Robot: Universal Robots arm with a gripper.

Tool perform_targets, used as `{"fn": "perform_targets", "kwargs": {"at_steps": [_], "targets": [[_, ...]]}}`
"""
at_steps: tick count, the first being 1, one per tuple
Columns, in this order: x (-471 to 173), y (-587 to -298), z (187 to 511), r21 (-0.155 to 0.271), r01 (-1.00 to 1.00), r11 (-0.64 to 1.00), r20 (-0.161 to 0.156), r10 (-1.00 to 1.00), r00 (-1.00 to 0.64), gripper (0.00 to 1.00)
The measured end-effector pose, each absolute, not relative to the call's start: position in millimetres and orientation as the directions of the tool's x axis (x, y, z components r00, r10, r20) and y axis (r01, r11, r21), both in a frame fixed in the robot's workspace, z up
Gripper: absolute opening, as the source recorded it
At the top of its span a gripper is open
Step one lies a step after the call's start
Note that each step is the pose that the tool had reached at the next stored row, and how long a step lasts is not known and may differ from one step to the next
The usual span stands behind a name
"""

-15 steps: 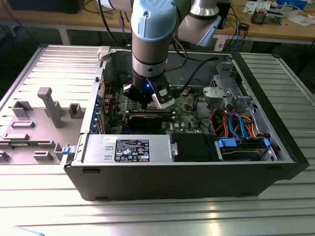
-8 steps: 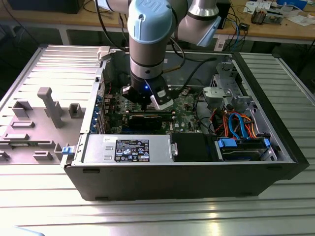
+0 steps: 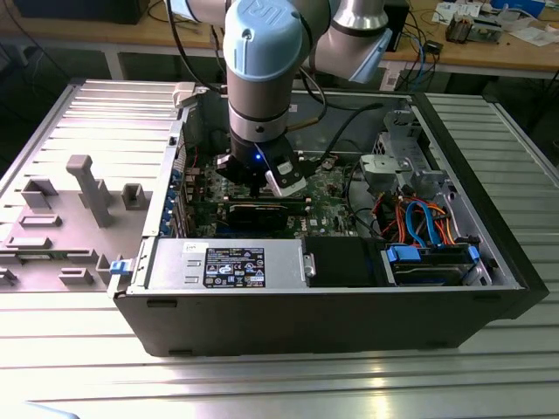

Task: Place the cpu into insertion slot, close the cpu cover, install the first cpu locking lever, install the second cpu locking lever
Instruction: 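Install the second cpu locking lever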

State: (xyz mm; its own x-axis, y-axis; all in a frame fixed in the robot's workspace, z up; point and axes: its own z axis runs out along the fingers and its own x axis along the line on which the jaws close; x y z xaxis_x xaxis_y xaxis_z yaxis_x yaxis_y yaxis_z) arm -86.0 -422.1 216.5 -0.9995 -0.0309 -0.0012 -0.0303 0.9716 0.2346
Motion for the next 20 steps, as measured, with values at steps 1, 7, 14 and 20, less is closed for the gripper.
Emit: {"fn": "perform_targets", "kwargs": {"at_steps": [1, 7, 14, 20], "targets": [[-86.0, -422.1, 216.5, 0.236, -0.03, 0.971, -0.001, -0.031, -1.0, 0.11], [-86.0, -422.1, 216.5, 0.239, -0.03, 0.97, -0.001, -0.031, -1.0, 0.11], [-86.0, -422.1, 216.5, 0.244, -0.03, 0.969, -0.001, -0.031, -1.0, 0.11], [-86.0, -422.1, 216.5, 0.247, -0.03, 0.969, -0.002, -0.031, -1.0, 0.11]]}}
